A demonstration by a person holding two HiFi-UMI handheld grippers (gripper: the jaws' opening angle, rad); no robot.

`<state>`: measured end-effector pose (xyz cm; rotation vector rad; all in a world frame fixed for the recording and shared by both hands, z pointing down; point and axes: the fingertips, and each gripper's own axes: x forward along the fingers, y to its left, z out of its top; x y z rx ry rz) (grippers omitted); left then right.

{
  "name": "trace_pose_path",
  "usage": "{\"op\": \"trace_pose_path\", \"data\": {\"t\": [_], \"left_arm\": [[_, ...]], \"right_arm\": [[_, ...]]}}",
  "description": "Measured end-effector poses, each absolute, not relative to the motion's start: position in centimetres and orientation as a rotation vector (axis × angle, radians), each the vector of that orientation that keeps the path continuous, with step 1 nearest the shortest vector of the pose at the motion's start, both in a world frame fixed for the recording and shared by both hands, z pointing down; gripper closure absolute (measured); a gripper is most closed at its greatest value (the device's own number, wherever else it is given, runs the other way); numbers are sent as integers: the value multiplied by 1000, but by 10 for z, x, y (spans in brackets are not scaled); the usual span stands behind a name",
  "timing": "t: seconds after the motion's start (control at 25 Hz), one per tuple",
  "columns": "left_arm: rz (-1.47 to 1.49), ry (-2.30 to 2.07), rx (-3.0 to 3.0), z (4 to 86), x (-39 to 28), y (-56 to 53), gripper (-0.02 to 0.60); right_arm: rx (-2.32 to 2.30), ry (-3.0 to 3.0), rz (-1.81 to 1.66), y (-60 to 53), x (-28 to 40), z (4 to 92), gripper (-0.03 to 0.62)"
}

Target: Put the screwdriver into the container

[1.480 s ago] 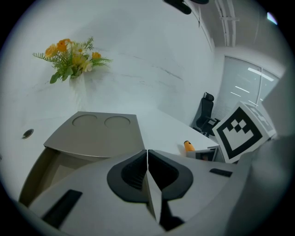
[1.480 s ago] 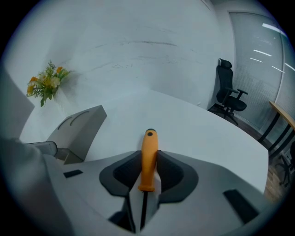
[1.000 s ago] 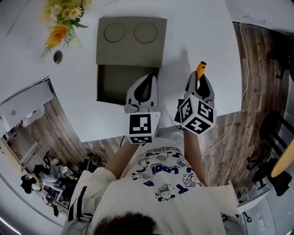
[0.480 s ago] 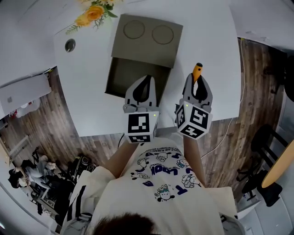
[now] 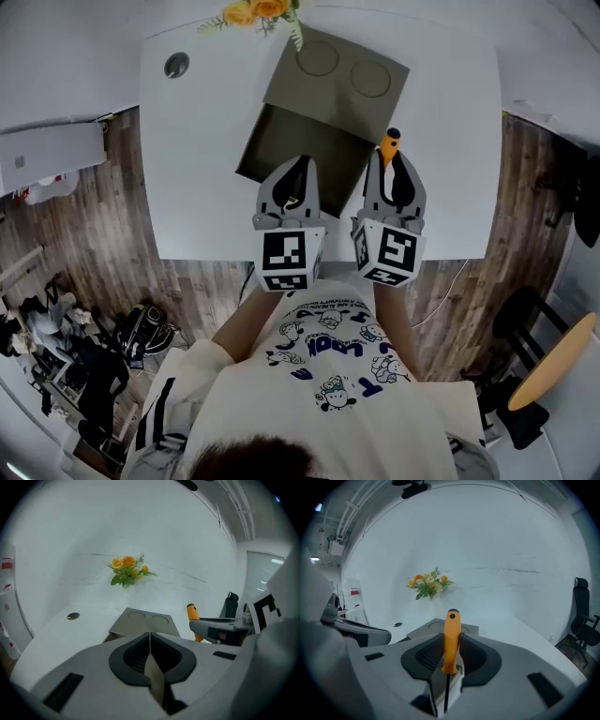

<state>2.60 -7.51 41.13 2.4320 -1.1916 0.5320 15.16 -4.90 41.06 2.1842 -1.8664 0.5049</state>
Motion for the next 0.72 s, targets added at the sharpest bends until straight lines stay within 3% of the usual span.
{"op": "trace_pose_path", "data": {"t": [0.72], "left_arm": [[508, -1359, 2297, 419, -31, -80, 560]], "right_arm": [[1920, -2056, 534, -73, 79, 431, 476]]}}
